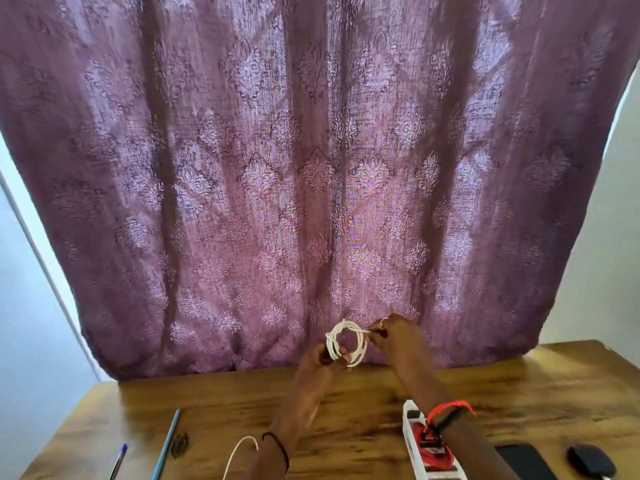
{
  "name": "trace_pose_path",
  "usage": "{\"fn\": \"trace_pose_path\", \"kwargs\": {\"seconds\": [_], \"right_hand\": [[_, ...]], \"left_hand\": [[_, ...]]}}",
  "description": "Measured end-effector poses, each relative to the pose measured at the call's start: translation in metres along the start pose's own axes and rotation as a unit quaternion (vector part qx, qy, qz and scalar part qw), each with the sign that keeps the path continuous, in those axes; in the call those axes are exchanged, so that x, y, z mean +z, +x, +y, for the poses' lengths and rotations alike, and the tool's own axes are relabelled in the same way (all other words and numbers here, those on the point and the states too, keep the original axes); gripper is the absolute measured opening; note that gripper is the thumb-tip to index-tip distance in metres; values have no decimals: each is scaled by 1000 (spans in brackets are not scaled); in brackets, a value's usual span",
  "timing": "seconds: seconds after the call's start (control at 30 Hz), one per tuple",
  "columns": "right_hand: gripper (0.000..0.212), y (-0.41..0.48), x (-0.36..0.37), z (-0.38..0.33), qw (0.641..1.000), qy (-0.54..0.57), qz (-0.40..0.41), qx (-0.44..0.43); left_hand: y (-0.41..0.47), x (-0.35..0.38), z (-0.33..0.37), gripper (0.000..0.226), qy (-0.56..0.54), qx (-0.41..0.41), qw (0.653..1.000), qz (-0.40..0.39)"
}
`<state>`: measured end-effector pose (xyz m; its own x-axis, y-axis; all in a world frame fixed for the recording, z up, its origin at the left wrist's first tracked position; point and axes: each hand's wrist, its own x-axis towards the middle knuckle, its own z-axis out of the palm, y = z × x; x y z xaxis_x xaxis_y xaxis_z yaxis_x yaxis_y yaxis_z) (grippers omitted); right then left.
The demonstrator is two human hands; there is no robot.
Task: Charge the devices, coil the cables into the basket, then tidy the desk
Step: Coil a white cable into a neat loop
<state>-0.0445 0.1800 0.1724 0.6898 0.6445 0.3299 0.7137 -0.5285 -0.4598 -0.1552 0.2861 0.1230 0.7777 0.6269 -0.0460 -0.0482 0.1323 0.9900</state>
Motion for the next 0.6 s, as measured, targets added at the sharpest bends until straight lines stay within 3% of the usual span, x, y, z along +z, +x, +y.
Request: {"fn": "trace_pose_path", "kwargs": {"seconds": [0.2,0.3,0.33,0.47,0.6], "right_hand": [[15,-17,21,-14,988,48,142,-18],[56,-27,25,-20,990,109,75,44],[59,-27,25,-21,988,118,78,55],[42,-23,34,-17,982,137,115,59],[37,-23,29,-17,988,116,86,56]], "left_hand": [[-7,10,-2,30,35,82,996,-1],[-5,13,-5,37,58,105,993,15],[-4,13,-7,37,65,106,992,20],[-3,12,-13,36,71,114,990,32],[-9,15,-10,33,57,121,991,-2]]}}
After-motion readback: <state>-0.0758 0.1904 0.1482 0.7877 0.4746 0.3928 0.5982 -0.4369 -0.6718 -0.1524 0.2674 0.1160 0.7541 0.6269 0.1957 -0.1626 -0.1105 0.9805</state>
